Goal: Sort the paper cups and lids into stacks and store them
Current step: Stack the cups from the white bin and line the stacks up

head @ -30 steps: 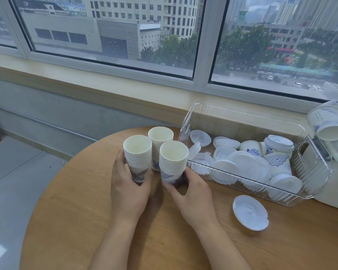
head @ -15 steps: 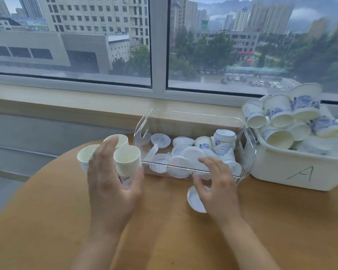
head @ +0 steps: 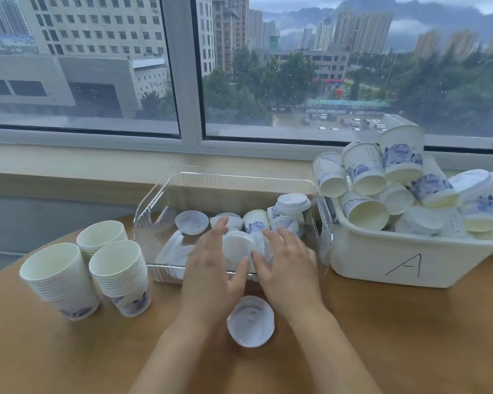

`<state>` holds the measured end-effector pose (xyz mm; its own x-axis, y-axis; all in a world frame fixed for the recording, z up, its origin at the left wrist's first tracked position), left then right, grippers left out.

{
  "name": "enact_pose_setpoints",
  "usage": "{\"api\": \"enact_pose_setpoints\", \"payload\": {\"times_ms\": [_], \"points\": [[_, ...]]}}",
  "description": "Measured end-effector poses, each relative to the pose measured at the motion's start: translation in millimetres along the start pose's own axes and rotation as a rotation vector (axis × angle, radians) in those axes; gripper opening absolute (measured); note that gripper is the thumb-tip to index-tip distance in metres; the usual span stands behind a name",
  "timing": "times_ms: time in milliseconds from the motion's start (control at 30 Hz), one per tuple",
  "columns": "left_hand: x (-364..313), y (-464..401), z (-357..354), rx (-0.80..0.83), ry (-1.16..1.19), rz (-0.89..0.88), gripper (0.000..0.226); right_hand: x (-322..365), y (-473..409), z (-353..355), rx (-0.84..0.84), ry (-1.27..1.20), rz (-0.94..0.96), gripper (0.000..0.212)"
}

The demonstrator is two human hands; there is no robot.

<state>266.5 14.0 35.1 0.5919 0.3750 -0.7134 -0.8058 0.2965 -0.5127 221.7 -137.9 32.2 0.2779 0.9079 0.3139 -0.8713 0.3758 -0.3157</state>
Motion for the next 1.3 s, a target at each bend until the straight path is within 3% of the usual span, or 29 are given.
{"api": "enact_pose_setpoints", "payload": {"times_ms": [167, 233, 467, 567, 767, 933, 1133, 1300], "points": [[13, -28, -17, 0.03, -0.018, 0.024, 0.083, -6, -37, 5, -0.004, -0.265, 0.019, 0.037], [19, -37, -18, 0.038, -0.035, 0.019, 0.084, -12, -47, 6, -0.07, -0.223, -0.006, 0.033], [43, -48, -1, -0.016, -0.079, 0.075, 0.081, -19, -61, -2, -0.045, -0.142, -0.076, 0.05], [39, -47, -1, 0.04, -0.131, 0.068, 0.073, -19, -62, -3, -0.037, -0.171, -0.1, 0.055], [36, -47, -3, 0.117, -0.221, 0.08, 0.048, -22, -62, -12, 0.129, -0.301, -0.124, 0.067], [35, -48, -5, 0.178, -0.247, 0.079, 0.045, -25, -67, -28, 0.289, -0.489, -0.172, 0.082], [32, -48, -5, 0.245, -0.194, 0.13, 0.056, -15, -68, -31, 0.339, -0.608, -0.077, 0.05], [35, -50, -3, 0.281, -0.002, 0.24, 0.073, -6, -64, -19, 0.325, -0.672, 0.019, 0.047]]}}
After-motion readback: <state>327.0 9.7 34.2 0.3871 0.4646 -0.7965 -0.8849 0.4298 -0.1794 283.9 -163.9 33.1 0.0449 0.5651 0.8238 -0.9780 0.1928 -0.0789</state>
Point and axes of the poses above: each hand's wrist, its own y-axis away from the middle knuckle, its own z-axis out of the back of the hand, x = y × z, the point moved 5 cm from there along -y, towards the middle knuckle, and after that the axes turned 8 degrees about y, right-handed, at the moved point
